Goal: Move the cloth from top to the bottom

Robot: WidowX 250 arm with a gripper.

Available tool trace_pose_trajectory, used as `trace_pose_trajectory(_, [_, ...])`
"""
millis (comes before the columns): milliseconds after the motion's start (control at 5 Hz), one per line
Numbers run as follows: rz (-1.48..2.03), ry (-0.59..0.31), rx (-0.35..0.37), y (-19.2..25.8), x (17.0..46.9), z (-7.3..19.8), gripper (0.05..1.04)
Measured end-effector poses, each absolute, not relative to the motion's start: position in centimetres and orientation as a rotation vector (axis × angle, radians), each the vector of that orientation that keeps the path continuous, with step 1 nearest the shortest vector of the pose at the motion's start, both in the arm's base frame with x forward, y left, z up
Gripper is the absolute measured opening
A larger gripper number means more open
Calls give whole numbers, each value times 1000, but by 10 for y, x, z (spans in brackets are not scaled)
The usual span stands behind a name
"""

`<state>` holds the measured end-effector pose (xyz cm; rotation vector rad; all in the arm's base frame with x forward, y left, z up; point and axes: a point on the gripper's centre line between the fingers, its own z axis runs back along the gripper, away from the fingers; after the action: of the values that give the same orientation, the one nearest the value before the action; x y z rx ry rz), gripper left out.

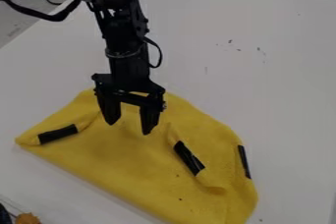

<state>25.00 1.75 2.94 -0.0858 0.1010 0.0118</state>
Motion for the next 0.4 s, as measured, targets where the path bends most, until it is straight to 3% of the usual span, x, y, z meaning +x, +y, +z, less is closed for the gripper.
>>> trace_pose_trajectory(400, [2, 13, 6, 18, 274, 77, 1000])
